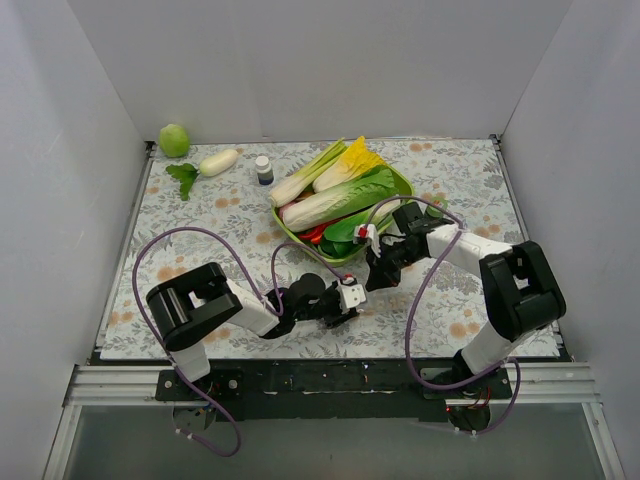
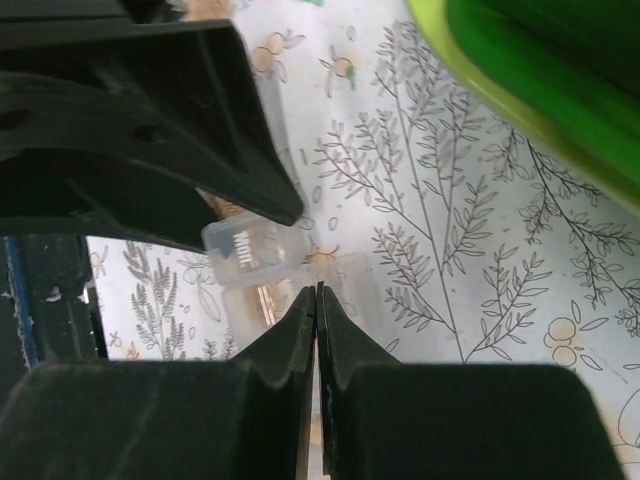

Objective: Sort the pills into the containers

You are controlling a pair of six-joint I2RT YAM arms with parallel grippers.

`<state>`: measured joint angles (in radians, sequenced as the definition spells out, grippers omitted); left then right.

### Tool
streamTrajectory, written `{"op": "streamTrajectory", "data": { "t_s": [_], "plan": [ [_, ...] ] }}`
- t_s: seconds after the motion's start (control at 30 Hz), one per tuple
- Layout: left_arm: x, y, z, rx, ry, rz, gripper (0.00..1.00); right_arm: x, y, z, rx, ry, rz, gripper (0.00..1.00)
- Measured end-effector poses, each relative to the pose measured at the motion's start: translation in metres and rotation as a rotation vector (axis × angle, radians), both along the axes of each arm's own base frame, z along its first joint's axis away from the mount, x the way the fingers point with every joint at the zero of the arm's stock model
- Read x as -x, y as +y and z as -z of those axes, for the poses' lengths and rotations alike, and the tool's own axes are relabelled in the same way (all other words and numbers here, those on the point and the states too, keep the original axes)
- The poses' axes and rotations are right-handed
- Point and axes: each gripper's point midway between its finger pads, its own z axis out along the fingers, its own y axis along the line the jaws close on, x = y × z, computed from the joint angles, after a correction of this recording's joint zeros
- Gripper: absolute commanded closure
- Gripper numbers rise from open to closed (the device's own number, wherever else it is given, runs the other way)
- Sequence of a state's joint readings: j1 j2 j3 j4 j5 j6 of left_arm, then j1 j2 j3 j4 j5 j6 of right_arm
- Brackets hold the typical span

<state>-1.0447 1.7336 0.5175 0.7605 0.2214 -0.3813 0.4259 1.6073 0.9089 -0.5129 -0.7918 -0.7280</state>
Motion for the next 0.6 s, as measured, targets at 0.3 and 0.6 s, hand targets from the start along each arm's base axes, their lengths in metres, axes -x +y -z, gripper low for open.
{"op": "streamTrajectory", "data": {
  "t_s": [0.3, 0.6],
  "plan": [
    [0.0, 0.0, 0.0, 0.003, 0.011, -0.006, 0.62, -0.007, 0.0, 0.011, 0.038, 0.038, 0.025, 0.88],
    [-0.002, 0.005, -0.003, 0.007, 0.073, -0.079, 0.16, -0.012, -0.012, -0.055, -0.103, -0.115, -0.029, 0.74]
  ]
}}
